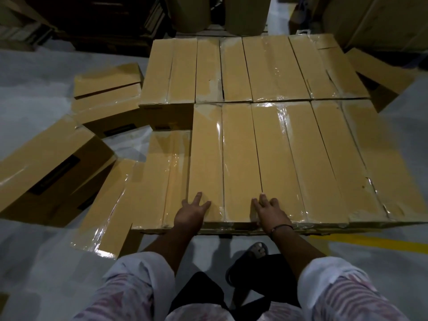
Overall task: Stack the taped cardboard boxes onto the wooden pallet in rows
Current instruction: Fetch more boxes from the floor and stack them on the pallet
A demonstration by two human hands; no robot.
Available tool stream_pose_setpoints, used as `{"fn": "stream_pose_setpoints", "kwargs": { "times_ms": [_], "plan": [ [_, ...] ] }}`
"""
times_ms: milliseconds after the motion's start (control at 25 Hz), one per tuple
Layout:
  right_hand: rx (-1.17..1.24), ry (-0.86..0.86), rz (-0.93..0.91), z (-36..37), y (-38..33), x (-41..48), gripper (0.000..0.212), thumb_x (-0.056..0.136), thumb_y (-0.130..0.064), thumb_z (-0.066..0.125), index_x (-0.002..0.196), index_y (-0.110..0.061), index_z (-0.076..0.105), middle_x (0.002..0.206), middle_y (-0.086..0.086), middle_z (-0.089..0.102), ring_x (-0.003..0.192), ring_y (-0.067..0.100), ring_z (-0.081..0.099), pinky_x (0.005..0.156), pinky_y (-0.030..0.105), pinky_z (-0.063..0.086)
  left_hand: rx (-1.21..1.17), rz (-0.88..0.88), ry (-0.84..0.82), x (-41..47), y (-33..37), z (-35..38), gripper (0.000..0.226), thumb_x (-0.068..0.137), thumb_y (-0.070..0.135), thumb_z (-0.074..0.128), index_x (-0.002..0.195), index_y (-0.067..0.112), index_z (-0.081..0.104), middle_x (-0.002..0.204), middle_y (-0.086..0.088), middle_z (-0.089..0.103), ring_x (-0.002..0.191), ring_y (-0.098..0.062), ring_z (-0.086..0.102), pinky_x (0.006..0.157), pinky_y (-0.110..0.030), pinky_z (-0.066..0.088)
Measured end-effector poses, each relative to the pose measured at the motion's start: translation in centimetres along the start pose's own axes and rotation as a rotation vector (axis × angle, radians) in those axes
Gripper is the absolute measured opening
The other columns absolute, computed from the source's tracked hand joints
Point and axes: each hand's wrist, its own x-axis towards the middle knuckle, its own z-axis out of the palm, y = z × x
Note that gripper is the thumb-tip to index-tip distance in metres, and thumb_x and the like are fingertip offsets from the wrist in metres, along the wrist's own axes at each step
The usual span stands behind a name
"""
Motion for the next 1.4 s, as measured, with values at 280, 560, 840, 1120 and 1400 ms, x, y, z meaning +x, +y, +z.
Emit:
{"fn": "stream_pose_setpoints", "kwargs": {
  "times_ms": [280,560,840,1120,1400],
  "plan": [
    [0.07,0.037,-0.013,-5.4,-1.9,-4.6,0.055,0.096,-0.016,0.059,0.148,-0.017,0.041,0.16,0.014,0.023,0.138,0.039,0.033,0.105,0.053,0.045,-0.027,-0.017,-0.037,-5.0,1.9,-3.7,0.078,0.096,0.019,0.068,0.16,0.025,0.025,0.17,-0.018,0.007,0.138,-0.046,0.042,0.102,-0.052,0.05],
    [0.187,0.162,-0.023,-9.1,-6.0,-12.1,0.058,0.1,-0.03,0.058,0.153,-0.022,0.035,0.162,0.01,0.029,0.143,0.032,0.034,0.111,0.049,0.04,-0.197,-0.071,0.111,-15.4,0.1,-3.4,0.056,0.099,0.024,0.06,0.153,0.023,0.042,0.159,-0.011,0.037,0.124,-0.034,0.056,0.098,-0.045,0.053],
    [0.185,0.182,-0.171,-9.4,-14.1,-14.5,0.055,0.101,-0.035,0.054,0.152,-0.023,0.039,0.16,0.008,0.034,0.14,0.032,0.036,0.111,0.047,0.04,-0.411,-0.197,0.189,-22.6,-1.8,-0.6,0.051,0.097,0.032,0.066,0.146,0.024,0.053,0.154,-0.005,0.046,0.126,-0.027,0.057,0.1,-0.04,0.051],
    [0.133,0.148,-0.231,-11.7,-16.2,-12.3,0.056,0.1,-0.036,0.054,0.152,-0.021,0.039,0.158,0.008,0.036,0.14,0.031,0.037,0.111,0.047,0.039,-0.487,-0.29,0.233,-22.0,-4.0,-1.6,0.047,0.095,0.038,0.067,0.137,0.019,0.059,0.14,-0.006,0.056,0.12,-0.028,0.059,0.098,-0.041,0.053],
    [0.2,0.175,-0.26,-14.0,-14.9,-9.5,0.052,0.101,-0.037,0.05,0.149,-0.018,0.042,0.153,0.008,0.043,0.136,0.029,0.042,0.109,0.045,0.042,-0.512,-0.309,0.215,-19.0,-3.7,-4.5,0.052,0.094,0.043,0.067,0.142,0.027,0.055,0.151,-0.003,0.05,0.121,-0.027,0.061,0.099,-0.043,0.053]
  ]
}}
